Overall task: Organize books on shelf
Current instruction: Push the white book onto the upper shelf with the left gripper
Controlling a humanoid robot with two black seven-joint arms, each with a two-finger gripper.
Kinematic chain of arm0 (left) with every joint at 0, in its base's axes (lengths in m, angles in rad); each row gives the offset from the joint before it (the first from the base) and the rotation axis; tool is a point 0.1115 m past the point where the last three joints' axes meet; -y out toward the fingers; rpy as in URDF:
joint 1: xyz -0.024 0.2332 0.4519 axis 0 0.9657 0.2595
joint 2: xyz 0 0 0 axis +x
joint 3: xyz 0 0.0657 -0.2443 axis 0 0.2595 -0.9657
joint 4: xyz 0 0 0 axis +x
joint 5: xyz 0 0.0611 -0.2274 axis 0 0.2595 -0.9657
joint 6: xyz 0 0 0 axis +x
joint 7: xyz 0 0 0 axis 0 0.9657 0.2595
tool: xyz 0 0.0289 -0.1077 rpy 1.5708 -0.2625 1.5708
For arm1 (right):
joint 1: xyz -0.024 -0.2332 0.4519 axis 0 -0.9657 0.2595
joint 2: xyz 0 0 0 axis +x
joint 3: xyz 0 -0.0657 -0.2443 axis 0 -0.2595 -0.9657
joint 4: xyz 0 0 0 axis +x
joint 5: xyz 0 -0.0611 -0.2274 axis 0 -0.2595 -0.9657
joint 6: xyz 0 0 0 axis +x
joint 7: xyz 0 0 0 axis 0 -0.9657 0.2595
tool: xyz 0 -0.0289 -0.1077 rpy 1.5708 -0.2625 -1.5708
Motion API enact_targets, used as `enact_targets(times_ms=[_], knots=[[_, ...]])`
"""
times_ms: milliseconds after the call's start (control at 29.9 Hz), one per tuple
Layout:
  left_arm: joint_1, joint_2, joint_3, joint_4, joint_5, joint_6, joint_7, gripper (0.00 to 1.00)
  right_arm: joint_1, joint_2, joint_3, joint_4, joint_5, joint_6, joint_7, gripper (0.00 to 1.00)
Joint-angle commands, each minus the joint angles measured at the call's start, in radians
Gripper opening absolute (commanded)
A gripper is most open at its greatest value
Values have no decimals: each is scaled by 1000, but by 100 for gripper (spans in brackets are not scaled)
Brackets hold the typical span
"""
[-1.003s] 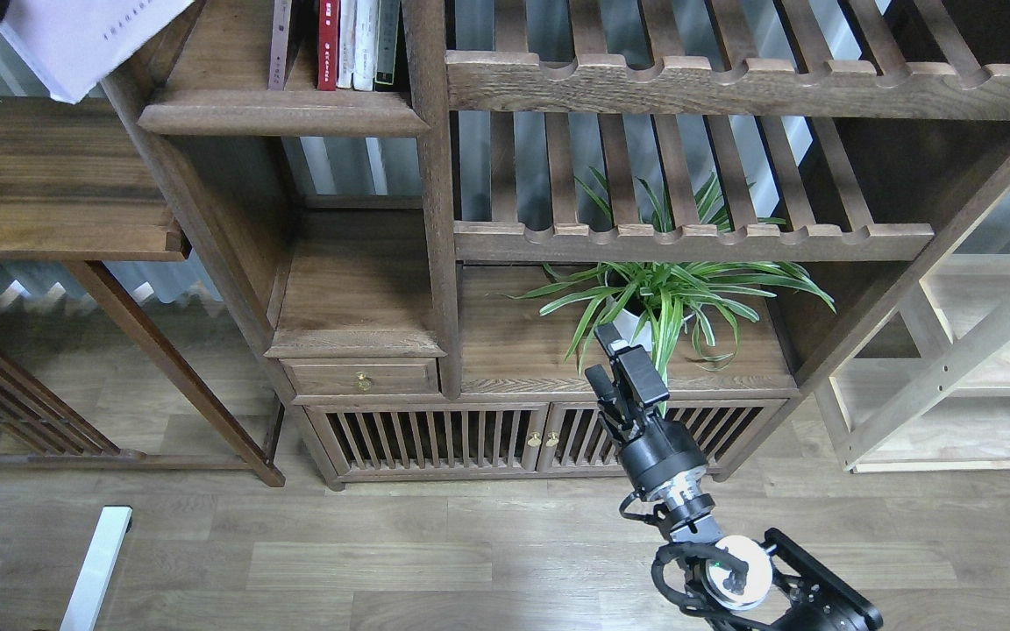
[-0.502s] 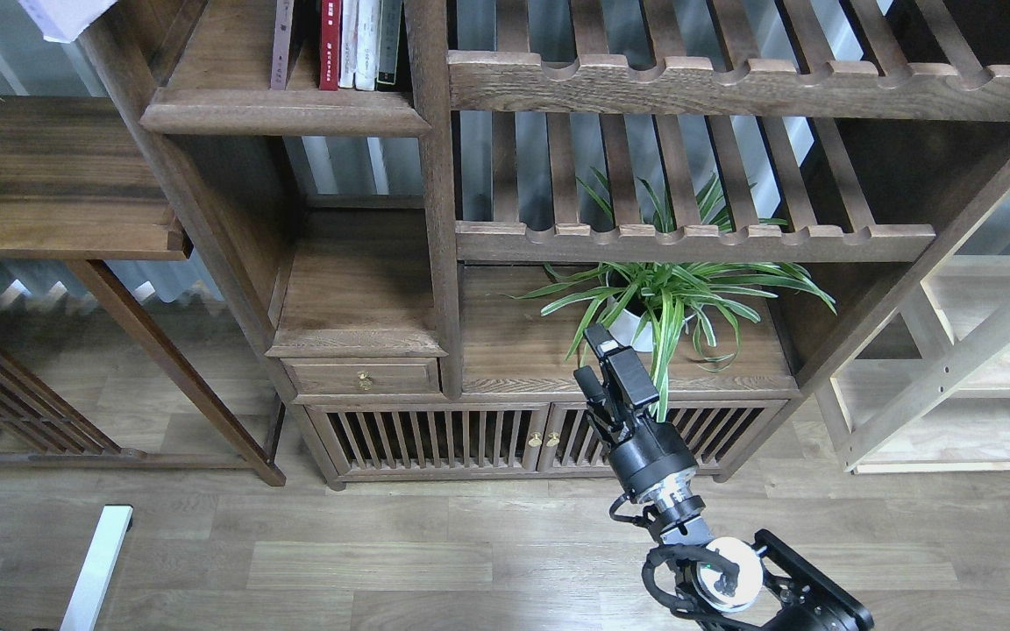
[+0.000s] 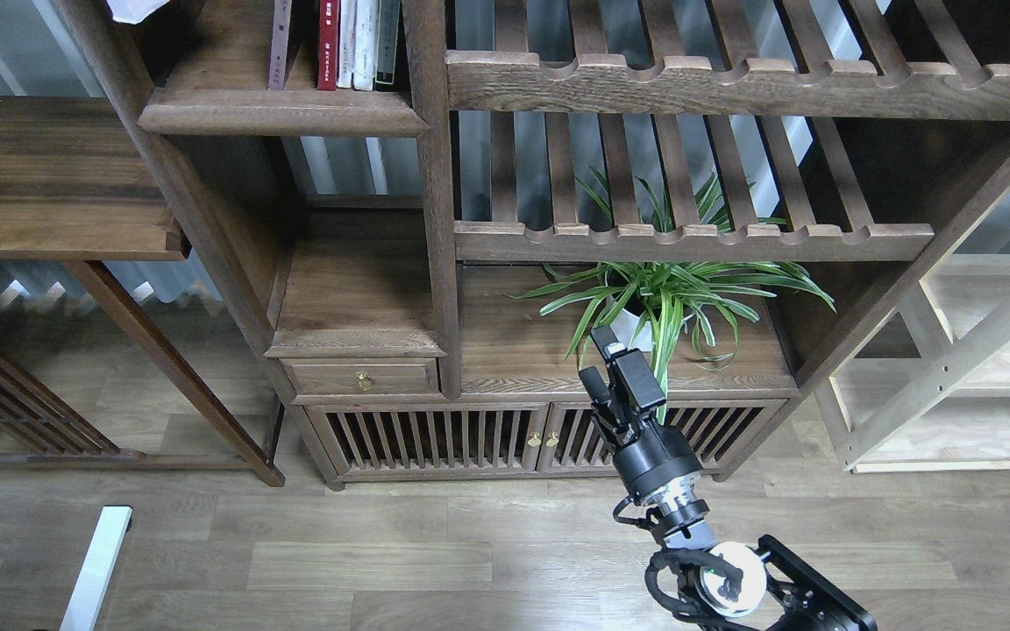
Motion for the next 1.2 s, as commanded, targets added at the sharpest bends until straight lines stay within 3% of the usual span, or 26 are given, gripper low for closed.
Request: enact_targets(times_ms=[0,401,635,736,1170], knots=[[-62,-20,52,65,-1,-1,0,1,0,0,2,1,0,0,0,100],[-156,-93,155,235,-1,-9,-2,0,-18,0,6,3,5,0,2,100],[-154,-84,250,243,-3,-18,-215,0,-38,0,10,4,6,0,0,100],[-153,-81,290,241,-4,-21,-284,0,-44,0,11,9,6,0,0,100],[-144,-69,389,304,-4,-21,-487,0,-89,0,13,17,12,0,-3,100]])
